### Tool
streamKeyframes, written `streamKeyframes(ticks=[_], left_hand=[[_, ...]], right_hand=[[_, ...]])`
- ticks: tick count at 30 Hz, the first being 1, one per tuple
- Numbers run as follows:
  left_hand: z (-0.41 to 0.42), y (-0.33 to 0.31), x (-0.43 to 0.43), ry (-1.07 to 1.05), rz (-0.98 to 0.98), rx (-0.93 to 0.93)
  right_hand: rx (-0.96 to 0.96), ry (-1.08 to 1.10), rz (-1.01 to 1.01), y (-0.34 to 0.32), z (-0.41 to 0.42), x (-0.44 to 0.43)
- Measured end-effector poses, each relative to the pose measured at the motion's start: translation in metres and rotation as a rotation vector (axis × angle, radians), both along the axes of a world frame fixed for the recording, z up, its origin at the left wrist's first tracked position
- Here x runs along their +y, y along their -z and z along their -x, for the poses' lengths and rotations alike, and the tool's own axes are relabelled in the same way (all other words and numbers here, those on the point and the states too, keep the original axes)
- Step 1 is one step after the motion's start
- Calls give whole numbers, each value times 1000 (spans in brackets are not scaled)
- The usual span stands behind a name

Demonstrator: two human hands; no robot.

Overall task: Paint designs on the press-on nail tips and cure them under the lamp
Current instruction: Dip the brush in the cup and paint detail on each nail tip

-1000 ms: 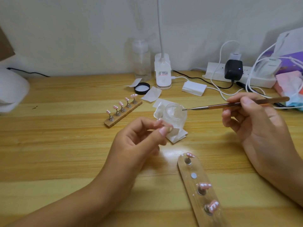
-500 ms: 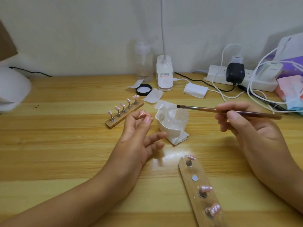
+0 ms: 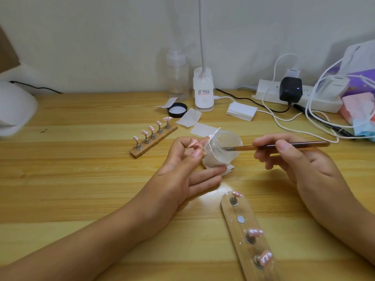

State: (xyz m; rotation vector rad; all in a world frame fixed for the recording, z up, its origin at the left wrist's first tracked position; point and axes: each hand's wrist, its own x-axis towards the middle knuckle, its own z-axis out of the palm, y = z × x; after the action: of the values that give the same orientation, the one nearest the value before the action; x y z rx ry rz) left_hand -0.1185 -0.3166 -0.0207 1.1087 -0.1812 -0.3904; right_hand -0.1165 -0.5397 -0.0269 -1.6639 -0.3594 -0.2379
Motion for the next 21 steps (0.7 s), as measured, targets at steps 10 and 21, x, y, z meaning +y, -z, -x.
streamKeyframes(ticks=[10, 21], left_hand=[[-1, 2, 0, 62, 1, -57], [-3, 4, 1, 91, -4, -89]], right_hand=[[6, -87, -67, 0, -3, -3], [-195, -5, 85, -3, 10, 3]])
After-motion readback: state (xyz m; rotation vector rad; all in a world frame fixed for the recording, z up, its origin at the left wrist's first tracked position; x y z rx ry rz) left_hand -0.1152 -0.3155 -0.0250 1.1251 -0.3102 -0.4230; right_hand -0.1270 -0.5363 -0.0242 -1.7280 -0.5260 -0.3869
